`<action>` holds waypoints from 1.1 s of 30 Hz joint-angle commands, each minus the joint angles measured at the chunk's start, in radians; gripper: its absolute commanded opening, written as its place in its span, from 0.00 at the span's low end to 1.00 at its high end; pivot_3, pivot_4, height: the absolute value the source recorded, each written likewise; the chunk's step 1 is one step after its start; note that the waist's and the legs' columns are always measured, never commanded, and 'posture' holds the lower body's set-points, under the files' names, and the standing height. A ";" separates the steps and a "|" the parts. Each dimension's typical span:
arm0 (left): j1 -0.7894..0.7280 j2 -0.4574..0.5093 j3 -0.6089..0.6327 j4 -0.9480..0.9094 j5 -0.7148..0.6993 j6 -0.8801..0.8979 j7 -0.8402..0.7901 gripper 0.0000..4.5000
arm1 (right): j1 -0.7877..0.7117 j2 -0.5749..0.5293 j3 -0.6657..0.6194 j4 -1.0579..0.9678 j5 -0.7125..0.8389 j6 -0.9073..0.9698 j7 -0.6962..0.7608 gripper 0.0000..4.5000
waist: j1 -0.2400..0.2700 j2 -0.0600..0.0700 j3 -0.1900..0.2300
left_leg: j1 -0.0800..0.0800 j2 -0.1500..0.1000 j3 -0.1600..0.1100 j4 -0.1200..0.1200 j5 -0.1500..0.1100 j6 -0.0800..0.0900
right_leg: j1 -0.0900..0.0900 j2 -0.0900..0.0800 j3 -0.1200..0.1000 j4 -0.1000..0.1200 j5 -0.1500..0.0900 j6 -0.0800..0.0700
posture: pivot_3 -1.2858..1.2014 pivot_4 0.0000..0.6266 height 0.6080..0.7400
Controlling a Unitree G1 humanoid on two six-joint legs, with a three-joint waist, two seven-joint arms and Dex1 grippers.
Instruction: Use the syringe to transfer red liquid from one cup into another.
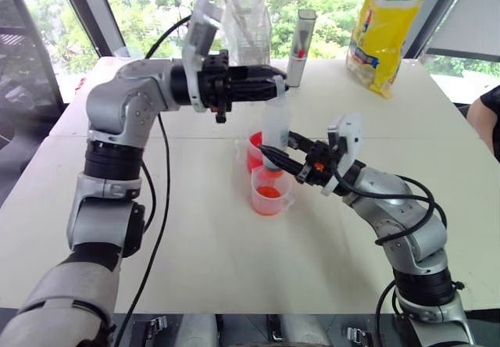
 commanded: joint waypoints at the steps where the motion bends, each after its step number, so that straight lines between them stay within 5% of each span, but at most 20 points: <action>1: -0.013 -0.002 -0.003 -0.041 -0.025 0.018 -0.015 0.01 | -0.016 0.001 -0.004 -0.034 0.004 -0.018 0.005 0.32 | 0.000 0.000 0.000 | 0.000 0.000 0.000 0.000 0.000 0.000 | 0.000 0.000 0.000 0.000 0.000 0.000 | 0.52 0.24 1.00; 33: 0.059 -0.012 -0.056 -0.129 -0.023 0.079 -0.032 0.01 | -0.101 0.005 -0.075 -0.099 0.115 0.098 -0.037 0.32 | 0.002 0.000 0.000 | 0.000 0.000 0.000 0.000 0.000 0.000 | 0.000 0.000 0.000 0.000 0.000 0.000 | 0.52 0.24 1.00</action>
